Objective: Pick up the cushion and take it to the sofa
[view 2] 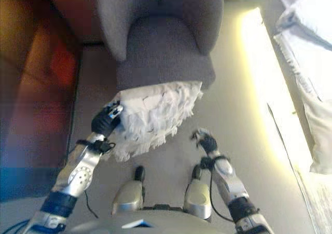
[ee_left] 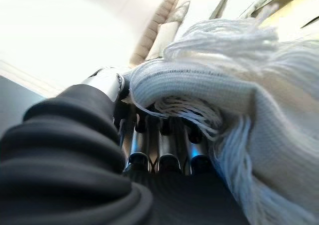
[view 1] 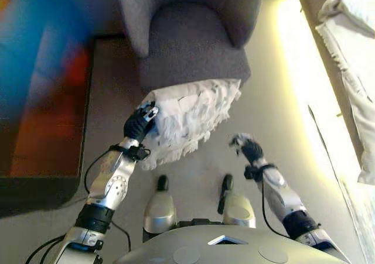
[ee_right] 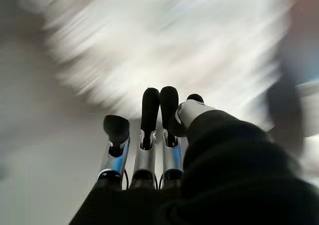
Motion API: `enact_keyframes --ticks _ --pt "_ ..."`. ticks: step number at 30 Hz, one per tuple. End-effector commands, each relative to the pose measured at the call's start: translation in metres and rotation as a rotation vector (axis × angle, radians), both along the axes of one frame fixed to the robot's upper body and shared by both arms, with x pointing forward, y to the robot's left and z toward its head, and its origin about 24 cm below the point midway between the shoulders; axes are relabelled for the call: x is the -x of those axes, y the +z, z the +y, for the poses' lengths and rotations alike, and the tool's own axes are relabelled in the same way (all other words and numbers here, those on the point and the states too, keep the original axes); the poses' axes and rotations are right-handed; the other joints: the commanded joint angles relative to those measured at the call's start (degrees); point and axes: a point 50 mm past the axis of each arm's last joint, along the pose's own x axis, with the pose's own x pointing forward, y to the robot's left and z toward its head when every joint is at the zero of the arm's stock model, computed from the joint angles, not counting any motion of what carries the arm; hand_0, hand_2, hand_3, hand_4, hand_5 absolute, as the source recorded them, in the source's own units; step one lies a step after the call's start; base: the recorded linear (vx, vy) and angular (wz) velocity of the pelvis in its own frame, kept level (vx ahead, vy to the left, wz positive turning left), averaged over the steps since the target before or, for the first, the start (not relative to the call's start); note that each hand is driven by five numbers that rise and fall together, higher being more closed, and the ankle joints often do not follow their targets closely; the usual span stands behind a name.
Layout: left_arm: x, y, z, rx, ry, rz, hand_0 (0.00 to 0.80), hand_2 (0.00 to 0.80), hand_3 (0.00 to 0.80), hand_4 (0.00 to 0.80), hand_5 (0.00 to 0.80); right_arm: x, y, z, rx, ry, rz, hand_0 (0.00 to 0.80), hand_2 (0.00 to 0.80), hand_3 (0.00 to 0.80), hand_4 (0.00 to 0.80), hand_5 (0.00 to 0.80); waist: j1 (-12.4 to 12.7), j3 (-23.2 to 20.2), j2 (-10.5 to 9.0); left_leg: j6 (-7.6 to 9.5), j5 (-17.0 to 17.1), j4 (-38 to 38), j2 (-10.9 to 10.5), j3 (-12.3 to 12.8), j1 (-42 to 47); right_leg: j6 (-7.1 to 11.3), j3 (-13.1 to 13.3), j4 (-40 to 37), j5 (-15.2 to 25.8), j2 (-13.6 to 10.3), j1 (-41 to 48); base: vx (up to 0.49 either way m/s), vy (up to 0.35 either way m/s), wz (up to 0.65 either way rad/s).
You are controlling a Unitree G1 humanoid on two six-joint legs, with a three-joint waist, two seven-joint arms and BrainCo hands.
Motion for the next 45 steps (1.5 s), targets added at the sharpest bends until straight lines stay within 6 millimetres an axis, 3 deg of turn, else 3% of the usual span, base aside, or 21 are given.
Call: enact_keyframes --ticks 1,5,6,7,10,15,19,26,30,32,34,36,39,41,42,43,45 --pt "-0.015 0.052 0.005 0.027 -0.006 -0.318 0.8 0.8 0.8 0.8 0.8 0.041 -0.021 -0.011 0.136 -0.007 0.179 0.8 0.8 0.8 0.8 0.8 -0.2 -4.2 -0.44 3.64 -1.7 1.1 0.4 3.5 -0.3 2.0 1.0 1.1 -2.8 -2.8 2.9 0.04 0.058 -0.04" --pt "-0.019 0.057 0.013 -0.05 0.023 -0.31 0.8 0.8 0.8 0.8 0.8 0.101 -0.046 -0.025 0.193 -0.095 0.488 0.8 0.8 0.8 0.8 0.8 -0.3 -5.0 0.12 3.76 -2.3 0.1 0.3 3.8 2.2 2.2 0.5 0.3 -2.6 -3.2 5.1 0.042 0.05 -0.04" --pt "-0.019 0.06 0.016 -0.064 0.03 -0.306 0.8 0.8 0.8 0.8 0.8 0.119 -0.05 -0.028 0.206 -0.1 0.581 0.483 0.483 0.483 0.483 0.483 -0.3 -5.0 0.31 3.86 -2.5 -0.2 0.3 3.9 2.7 2.22 0.5 0.3 -2.5 -3.3 5.4 0.023 0.056 -0.05" --pt "-0.019 0.061 0.018 -0.078 0.036 -0.298 0.8 0.8 0.8 0.8 0.8 0.132 -0.052 -0.031 0.22 -0.098 0.641 0.0 0.0 0.0 0.0 0.0 -0.4 -5.1 0.42 3.94 -2.5 -0.4 0.3 3.9 3.1 2.26 0.5 0.2 -2.5 -3.3 5.7 0.024 0.063 -0.04" --pt "-0.018 0.063 0.026 -0.177 0.056 -0.249 0.8 0.8 0.8 0.8 0.8 0.163 -0.053 -0.039 0.234 -0.141 0.742 0.0 0.0 0.0 0.0 0.0 -0.4 -5.6 0.9 4.17 -2.9 -0.8 0.0 3.6 4.0 2.33 0.5 0.0 -2.3 -3.5 6.5 0.031 0.063 -0.03" --pt "-0.015 0.032 0.046 -0.353 0.098 -0.029 0.8 0.8 0.8 0.8 0.8 0.172 -0.054 -0.041 0.221 -0.18 0.743 0.0 0.0 0.0 0.0 0.0 -0.8 -5.9 1.43 4.08 -2.9 -1.1 -0.2 3.7 4.7 2.52 1.1 0.6 -2.0 -4.1 6.5 0.023 0.059 -0.01" --pt "-0.012 0.02 0.055 -0.342 0.12 0.055 0.8 0.8 0.8 0.8 0.8 0.168 -0.055 -0.04 0.234 -0.188 0.716 0.0 0.0 0.0 0.0 0.0 -0.6 -6.0 1.68 4.37 -3.1 -1.6 -0.5 3.8 5.0 2.87 1.3 0.5 -1.2 -5.1 6.2 0.01 0.059 -0.01" --pt "-0.018 0.035 0.055 -0.359 0.08 0.009 0.8 0.8 0.8 0.8 0.8 0.169 -0.055 -0.045 0.227 -0.217 0.701 0.0 0.0 0.0 0.0 0.0 0.4 -5.7 1.18 5.09 -3.9 -1.2 -1.5 3.7 4.9 3.42 0.7 1.5 0.2 -6.6 5.4 0.034 0.045 -0.02" --pt "-0.02 0.04 0.059 -0.371 0.091 0.007 0.8 0.8 0.8 0.8 0.8 0.166 -0.055 -0.049 0.216 -0.222 0.699 0.0 0.0 0.0 0.0 0.0 0.7 -5.3 0.12 5.64 -4.4 -0.3 -1.5 5.1 5.0 3.3 -0.6 5.3 -0.7 -5.4 3.6 0.06 -0.072 -0.03" --pt "-0.017 0.041 0.062 -0.377 0.119 0.008 0.8 0.8 0.8 0.8 0.8 0.163 -0.055 -0.05 0.212 -0.199 0.698 0.0 0.0 0.0 0.0 0.0 1.1 -5.3 -0.11 5.7 -4.2 -0.6 -0.9 6.7 5.3 2.69 -1.8 6.0 -3.4 -2.6 3.2 0.061 -0.155 -0.19" --pt "-0.017 0.043 0.061 -0.374 0.127 0.0 0.8 0.8 0.8 0.8 0.8 0.162 -0.055 -0.052 0.214 -0.188 0.698 0.0 0.0 0.0 0.0 0.0 0.7 -5.3 -0.63 5.8 -4.2 -0.8 -0.8 7.5 5.7 1.77 -0.2 3.2 -4.3 0.6 4.0 0.065 -0.224 -0.42" --pt "-0.02 0.046 0.056 -0.377 0.117 -0.014 0.8 0.8 0.8 0.8 0.8 0.163 -0.055 -0.053 0.202 -0.186 0.697 0.0 0.0 0.0 0.0 0.0 0.4 -5.4 -1.15 5.7 -4.7 0.3 -0.6 7.6 5.3 0.71 1.8 1.8 -4.8 2.3 4.7 0.072 -0.301 -0.3" --pt "-0.022 0.045 0.053 -0.347 0.112 -0.009 0.8 0.8 0.8 0.8 0.8 0.158 -0.053 -0.06 0.194 -0.217 0.697 0.0 0.0 0.0 0.0 0.0 0.6 -5.5 -1.83 4.89 -5.1 3.6 0.4 8.1 4.3 -1.06 1.3 1.1 -5.4 3.6 5.7 0.043 -0.347 -0.08" --pt "-0.022 0.043 0.048 -0.323 0.11 -0.032 0.8 0.8 0.8 0.8 0.8 0.144 -0.049 -0.071 0.198 -0.207 0.664 0.0 0.0 0.0 0.0 0.0 1.0 -4.3 -2.89 4.77 -7.4 13.9 1.2 7.7 1.1 -2.94 0.7 1.7 -5.8 3.7 5.5 -0.013 -0.315 0.01" --pt "-0.022 0.044 0.047 -0.324 0.109 -0.045 0.8 0.8 0.8 0.8 0.8 0.139 -0.048 -0.074 0.201 -0.2 0.651 0.0 0.0 0.0 0.0 0.0 1.1 -4.2 -3.19 4.73 -6.9 16.8 1.4 7.3 -0.4 -3.72 0.9 1.9 -5.9 3.9 5.1 -0.043 -0.321 0.05" --pt "-0.02 0.045 0.043 -0.304 0.113 -0.065 0.8 0.8 0.8 0.8 0.8 0.129 -0.045 -0.082 0.218 -0.198 0.626 0.0 0.0 0.0 0.0 0.0 1.8 -2.7 -3.64 5.05 -5.0 26.2 1.4 5.5 -4.5 -5.35 1.1 2.4 -6.0 4.7 5.2 -0.04 -0.297 0.07" --pt "-0.021 0.047 0.04 -0.285 0.104 -0.081 0.8 0.8 0.8 0.8 0.8 0.121 -0.041 -0.09 0.229 -0.204 0.608 0.0 0.0 0.0 0.0 0.0 2.4 -1.6 -3.98 6.56 -4.7 33.6 0.5 5.4 -8.1 -6.78 1.2 3.4 -6.3 5.5 5.0 0.002 -0.273 -0.02"
